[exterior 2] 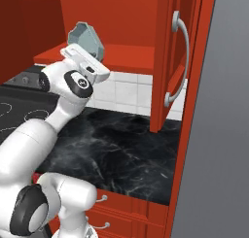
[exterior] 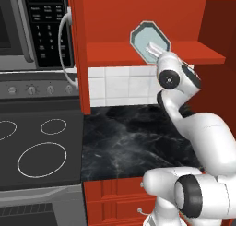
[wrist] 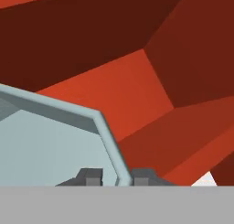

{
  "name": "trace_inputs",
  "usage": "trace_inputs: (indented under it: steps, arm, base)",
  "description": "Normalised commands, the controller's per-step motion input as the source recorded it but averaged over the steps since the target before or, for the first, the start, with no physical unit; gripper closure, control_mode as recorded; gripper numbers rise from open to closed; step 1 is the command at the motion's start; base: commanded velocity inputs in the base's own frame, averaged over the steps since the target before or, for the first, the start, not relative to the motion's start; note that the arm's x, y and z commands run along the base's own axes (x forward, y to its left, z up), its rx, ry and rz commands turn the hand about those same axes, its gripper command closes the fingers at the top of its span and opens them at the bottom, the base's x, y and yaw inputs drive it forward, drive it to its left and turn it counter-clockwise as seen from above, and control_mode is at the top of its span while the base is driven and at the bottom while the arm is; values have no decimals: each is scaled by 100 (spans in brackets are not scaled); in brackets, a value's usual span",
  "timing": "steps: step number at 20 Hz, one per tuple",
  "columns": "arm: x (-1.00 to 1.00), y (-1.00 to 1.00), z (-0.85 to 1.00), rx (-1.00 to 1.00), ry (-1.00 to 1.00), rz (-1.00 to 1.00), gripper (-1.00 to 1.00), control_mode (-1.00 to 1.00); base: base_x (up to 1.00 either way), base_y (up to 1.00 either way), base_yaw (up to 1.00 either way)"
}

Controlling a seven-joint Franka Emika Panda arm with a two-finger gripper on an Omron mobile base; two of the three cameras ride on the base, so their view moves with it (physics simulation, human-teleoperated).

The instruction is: Retrieve the tupperware and aluminum foil from the cabinet and place them on the dining counter near the plate with carrot and bell pepper to prepare for storing leftovers.

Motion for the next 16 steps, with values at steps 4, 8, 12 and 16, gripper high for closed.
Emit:
trace_inputs:
  steps: [4,8,12,16]
  arm:
    - [-100,18,67,0,16,26,100,-100]
    - [-100,20,66,0,20,22,100,-100]
    - [-100,18,46,0,19,14,100,-100]
    - [-100,11,19,0,21,3,100,-100]
  base:
    - [0,0,0]
    - [0,0,0]
    - [0,0,0]
    - [0,0,0]
